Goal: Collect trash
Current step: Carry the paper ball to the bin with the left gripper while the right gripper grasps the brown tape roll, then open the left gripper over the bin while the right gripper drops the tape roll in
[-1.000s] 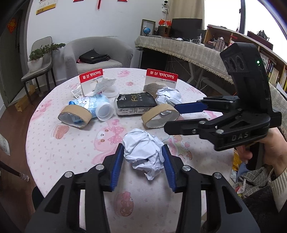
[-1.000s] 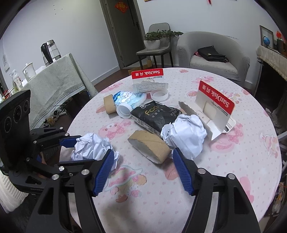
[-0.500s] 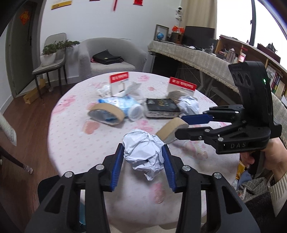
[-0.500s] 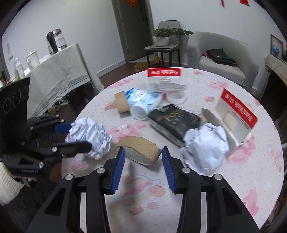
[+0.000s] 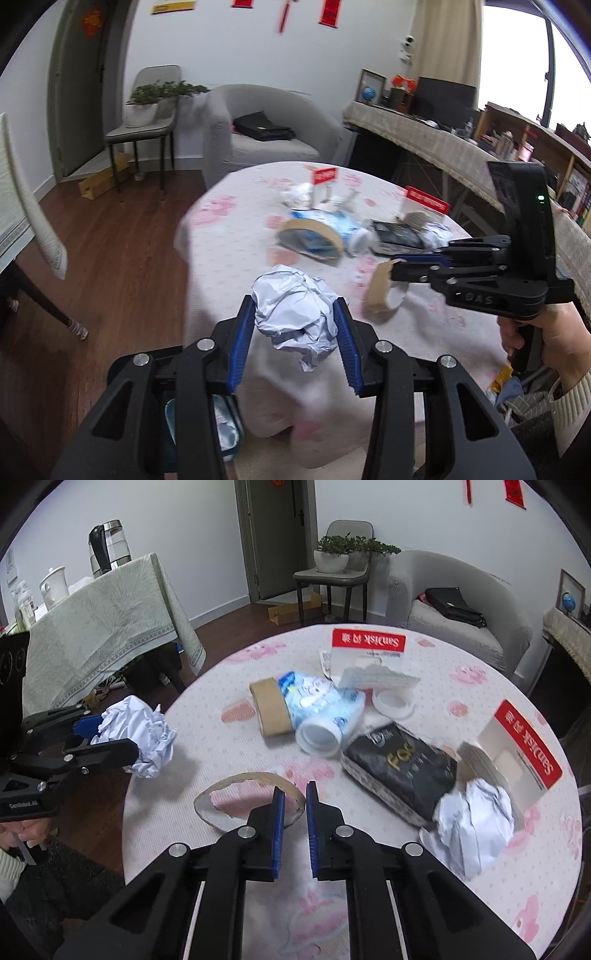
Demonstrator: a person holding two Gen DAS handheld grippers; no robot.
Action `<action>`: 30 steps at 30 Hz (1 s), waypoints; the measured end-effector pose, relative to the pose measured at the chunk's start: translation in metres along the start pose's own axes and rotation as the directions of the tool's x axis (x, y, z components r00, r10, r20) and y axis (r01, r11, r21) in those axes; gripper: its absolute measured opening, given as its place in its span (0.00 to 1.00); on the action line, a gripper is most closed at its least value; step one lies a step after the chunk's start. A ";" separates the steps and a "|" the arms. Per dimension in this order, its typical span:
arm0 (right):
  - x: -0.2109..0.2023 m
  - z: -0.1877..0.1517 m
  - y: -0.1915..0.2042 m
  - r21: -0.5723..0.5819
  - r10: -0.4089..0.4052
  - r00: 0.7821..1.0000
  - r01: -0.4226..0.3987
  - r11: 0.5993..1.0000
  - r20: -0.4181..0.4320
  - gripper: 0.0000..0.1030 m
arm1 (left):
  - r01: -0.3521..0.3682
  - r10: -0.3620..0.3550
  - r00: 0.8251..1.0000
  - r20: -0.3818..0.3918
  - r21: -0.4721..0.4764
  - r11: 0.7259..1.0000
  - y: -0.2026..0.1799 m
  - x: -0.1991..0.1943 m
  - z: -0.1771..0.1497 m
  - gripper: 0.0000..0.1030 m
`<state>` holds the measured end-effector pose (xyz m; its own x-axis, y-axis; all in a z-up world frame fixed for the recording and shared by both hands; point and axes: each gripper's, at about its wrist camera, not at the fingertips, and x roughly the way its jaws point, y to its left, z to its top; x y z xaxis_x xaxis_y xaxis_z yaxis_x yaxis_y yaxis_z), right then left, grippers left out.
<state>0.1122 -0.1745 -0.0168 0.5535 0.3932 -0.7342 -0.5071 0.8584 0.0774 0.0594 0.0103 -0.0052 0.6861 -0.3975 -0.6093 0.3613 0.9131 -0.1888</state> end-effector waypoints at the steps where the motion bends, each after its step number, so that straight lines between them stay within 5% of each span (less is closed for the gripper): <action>1: 0.001 0.002 0.003 -0.002 0.007 1.000 -0.007 1.000 0.003 0.09 | -0.009 0.009 1.000 0.000 -0.009 1.000 0.006 -0.002 -0.001 0.44; 17: 0.024 0.045 0.074 -0.057 0.133 0.989 -0.130 0.990 0.061 0.08 | -0.180 0.170 0.982 -0.084 -0.130 0.975 0.100 -0.015 -0.028 0.44; 30: 0.067 0.066 0.137 -0.112 0.178 0.984 -0.177 0.978 -0.001 0.08 | -0.259 0.211 0.937 -0.279 -0.145 0.955 0.159 0.008 -0.077 0.46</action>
<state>0.1238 -0.0088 -0.0112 0.4536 0.5392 -0.7096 -0.6678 0.7329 0.1300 0.0738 0.1590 -0.0997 0.5426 -0.1540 -0.8257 0.0762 0.9880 -0.1342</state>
